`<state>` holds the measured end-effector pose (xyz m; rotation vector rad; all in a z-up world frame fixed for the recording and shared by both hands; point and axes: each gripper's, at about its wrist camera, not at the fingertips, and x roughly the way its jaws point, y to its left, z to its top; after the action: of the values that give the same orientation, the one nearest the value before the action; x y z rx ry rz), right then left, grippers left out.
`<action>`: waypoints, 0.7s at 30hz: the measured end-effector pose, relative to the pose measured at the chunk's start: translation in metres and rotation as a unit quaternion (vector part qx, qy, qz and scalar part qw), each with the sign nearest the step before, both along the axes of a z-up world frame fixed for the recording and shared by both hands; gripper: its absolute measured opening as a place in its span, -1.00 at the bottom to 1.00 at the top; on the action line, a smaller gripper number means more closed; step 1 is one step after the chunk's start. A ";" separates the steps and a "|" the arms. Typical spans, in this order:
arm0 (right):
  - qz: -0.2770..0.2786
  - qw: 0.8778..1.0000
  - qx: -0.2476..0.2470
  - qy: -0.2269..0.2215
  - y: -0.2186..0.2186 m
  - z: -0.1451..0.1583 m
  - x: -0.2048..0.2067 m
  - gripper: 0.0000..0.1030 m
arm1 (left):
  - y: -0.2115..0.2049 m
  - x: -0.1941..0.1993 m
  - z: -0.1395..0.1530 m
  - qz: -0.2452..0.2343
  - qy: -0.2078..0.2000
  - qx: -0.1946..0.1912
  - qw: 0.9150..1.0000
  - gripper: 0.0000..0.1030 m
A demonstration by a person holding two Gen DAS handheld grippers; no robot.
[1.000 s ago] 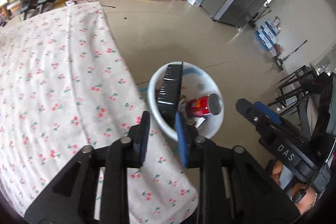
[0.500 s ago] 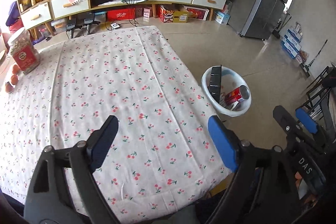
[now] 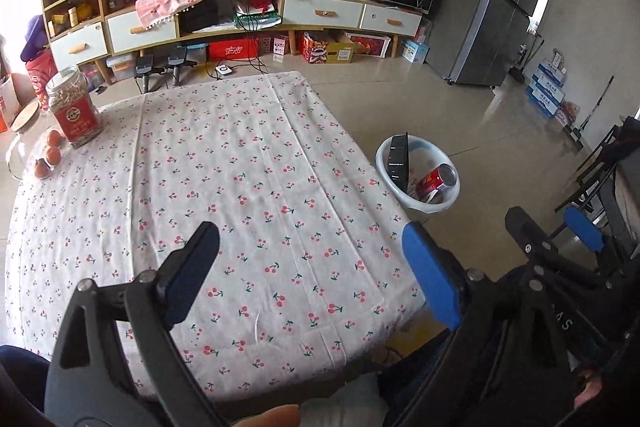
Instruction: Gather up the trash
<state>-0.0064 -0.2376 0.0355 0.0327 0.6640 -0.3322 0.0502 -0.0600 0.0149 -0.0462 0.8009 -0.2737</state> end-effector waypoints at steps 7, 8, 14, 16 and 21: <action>-0.004 1.000 -0.003 0.004 0.003 0.002 -0.003 0.84 | -0.001 -0.001 -0.002 0.001 -0.001 0.001 1.000 0.82; -0.004 1.000 -0.004 0.004 0.002 0.003 -0.002 0.84 | -0.002 0.000 -0.003 -0.001 0.000 0.001 1.000 0.82; -0.002 1.000 -0.005 0.003 0.003 0.002 -0.002 0.84 | -0.005 -0.001 -0.006 0.000 0.003 0.009 1.000 0.82; -0.004 1.000 -0.005 0.004 0.003 0.002 -0.002 0.84 | -0.004 -0.001 -0.006 -0.001 0.002 0.009 1.000 0.82; -0.005 1.000 -0.004 0.005 0.002 0.000 -0.003 0.84 | -0.005 -0.001 -0.005 0.000 0.004 0.007 1.000 0.82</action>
<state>-0.0093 -0.2353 0.0359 0.0269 0.6727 -0.3449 0.0493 -0.0649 0.0101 -0.0335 0.8107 -0.2667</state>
